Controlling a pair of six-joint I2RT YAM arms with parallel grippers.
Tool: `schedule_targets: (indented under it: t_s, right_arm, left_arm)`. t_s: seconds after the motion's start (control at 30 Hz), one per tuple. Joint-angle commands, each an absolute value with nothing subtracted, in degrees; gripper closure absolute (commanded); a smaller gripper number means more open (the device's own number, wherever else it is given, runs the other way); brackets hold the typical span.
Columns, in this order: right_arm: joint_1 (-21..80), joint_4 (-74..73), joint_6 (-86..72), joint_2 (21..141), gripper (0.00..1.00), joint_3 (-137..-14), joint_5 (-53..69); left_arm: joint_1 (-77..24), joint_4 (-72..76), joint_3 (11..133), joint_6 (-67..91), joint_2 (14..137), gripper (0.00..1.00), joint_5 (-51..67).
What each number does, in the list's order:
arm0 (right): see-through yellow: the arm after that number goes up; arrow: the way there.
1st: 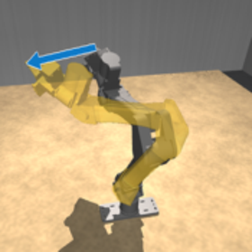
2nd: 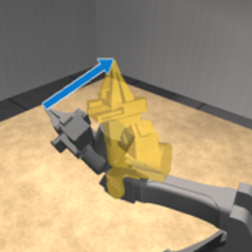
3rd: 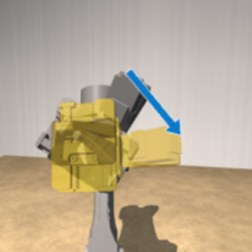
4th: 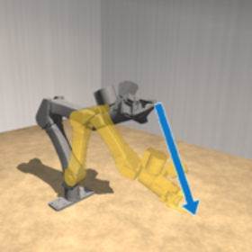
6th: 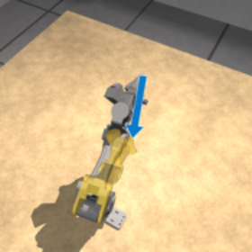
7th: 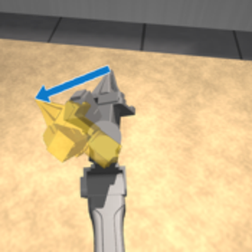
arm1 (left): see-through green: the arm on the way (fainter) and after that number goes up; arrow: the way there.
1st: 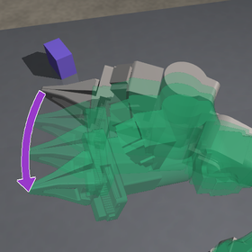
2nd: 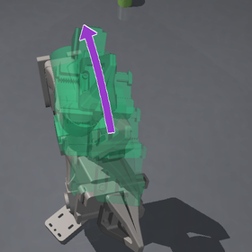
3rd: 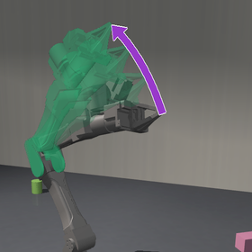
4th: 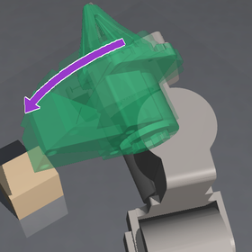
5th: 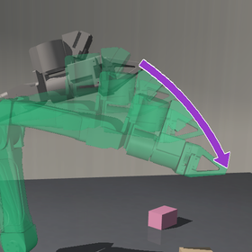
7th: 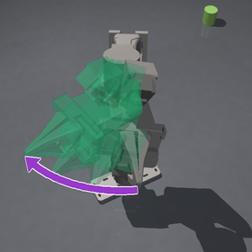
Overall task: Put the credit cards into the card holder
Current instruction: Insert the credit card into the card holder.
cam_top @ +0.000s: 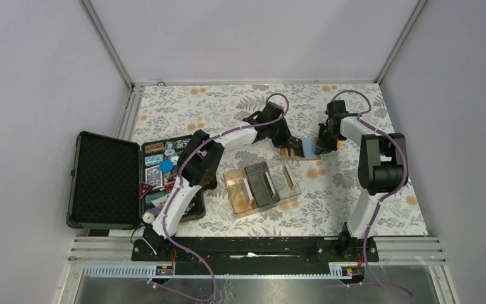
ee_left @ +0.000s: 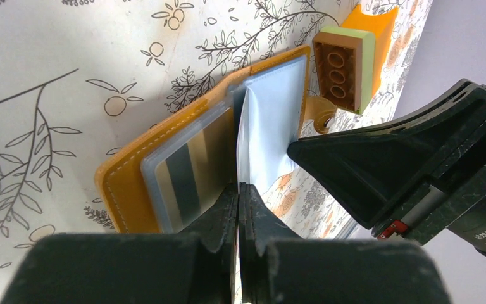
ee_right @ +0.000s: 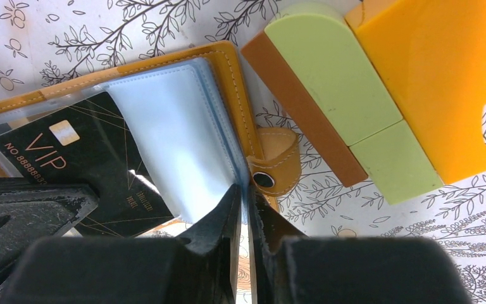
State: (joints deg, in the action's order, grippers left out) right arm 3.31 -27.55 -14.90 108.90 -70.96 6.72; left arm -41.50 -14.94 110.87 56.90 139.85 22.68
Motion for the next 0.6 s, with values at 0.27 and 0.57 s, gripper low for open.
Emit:
schedule_targets:
  t_s: [0.27, 0.57]
  right_arm:
    - [3.67, -28.76, -14.46, 109.6, 0.89, -72.16, 7.47]
    - [3.67, -29.08, -14.45, 108.99, 0.92, -71.92, 6.2]
  left_arm:
    - [-42.19, -9.88, 108.29, 57.16, 138.62, 1.0, 23.38]
    - [-41.95, -10.02, 102.36, 59.51, 133.65, 1.0, 16.73]
